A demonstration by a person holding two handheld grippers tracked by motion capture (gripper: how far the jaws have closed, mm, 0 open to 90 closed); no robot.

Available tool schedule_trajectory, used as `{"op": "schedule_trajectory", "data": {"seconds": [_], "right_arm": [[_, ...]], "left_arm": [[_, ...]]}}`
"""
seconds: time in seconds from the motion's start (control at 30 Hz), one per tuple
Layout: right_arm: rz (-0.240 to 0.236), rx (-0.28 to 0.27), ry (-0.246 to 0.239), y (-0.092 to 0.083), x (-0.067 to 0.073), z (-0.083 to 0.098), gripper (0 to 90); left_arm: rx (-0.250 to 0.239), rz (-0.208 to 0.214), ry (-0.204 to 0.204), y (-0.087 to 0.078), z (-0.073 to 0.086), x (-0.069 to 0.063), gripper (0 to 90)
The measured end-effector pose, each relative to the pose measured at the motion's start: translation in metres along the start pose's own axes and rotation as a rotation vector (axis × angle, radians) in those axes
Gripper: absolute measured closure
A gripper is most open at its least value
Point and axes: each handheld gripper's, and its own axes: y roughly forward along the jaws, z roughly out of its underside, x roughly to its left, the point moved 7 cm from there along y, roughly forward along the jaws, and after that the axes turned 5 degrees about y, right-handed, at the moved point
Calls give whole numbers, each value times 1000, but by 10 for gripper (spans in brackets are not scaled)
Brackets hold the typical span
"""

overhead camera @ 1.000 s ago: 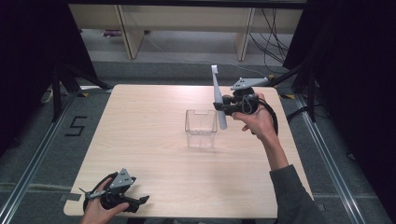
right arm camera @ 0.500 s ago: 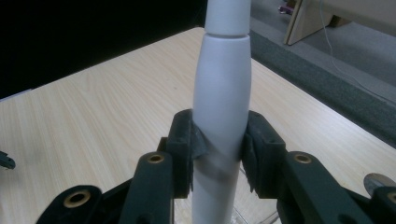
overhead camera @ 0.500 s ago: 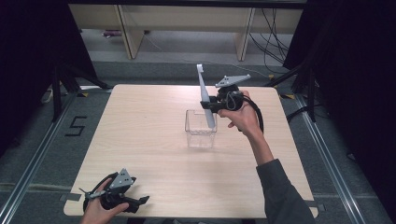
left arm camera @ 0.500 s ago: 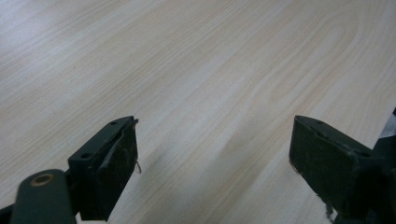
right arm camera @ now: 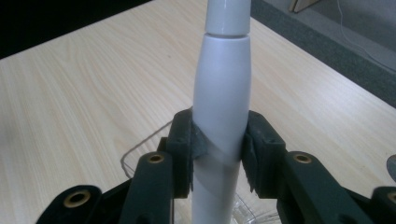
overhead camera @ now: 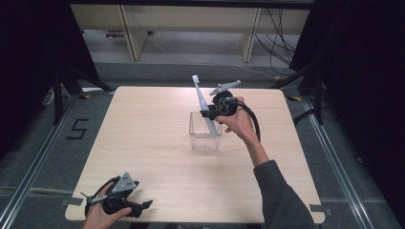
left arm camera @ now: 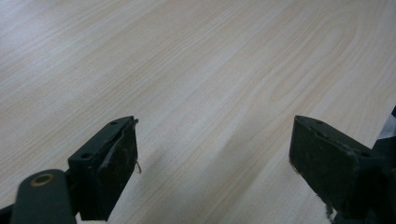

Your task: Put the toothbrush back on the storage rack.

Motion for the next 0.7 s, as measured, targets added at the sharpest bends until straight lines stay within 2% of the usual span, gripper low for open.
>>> {"op": "schedule_trajectory", "data": {"seconds": [0.1,0.13,0.17,0.2,0.23,0.3,0.33,0.4,0.43,0.47,0.53,0.57,0.63,0.67,0.7], "right_arm": [[9,25,-1,6,-2,5,668],[16,24,-22,9,-4,7,668],[9,47,-10,10,-3,9,668],[26,39,-30,14,-6,11,668],[12,63,-23,15,-6,14,668],[26,64,-28,21,-7,16,668],[20,94,-15,20,-5,18,668],[30,88,-37,25,-6,18,668],[28,112,-40,26,-4,20,668],[28,112,-40,26,-4,20,668],[32,122,-35,30,-2,21,668],[52,172,7,29,1,25,668],[56,161,-4,33,-1,25,668],[50,183,-17,36,0,27,668],[48,205,0,35,2,28,668]], "left_arm": [[3,-3,2,0,0,0,150],[0,0,-3,0,0,0,150],[0,-2,-1,0,0,0,150],[-17,4,-16,0,-1,-2,150],[-14,2,-13,0,-1,-1,151],[-2,-2,-1,0,0,0,150],[-2,-2,-2,0,0,0,150],[-2,-2,-2,0,0,0,150],[-3,-2,-2,0,0,0,150],[-3,-2,-2,0,0,0,150],[-1,-1,-1,0,0,0,150],[0,-2,-1,0,0,0,150],[-4,-3,-3,0,0,-1,150],[4,-2,6,-1,0,0,150],[0,-1,7,-1,0,0,150]]}}
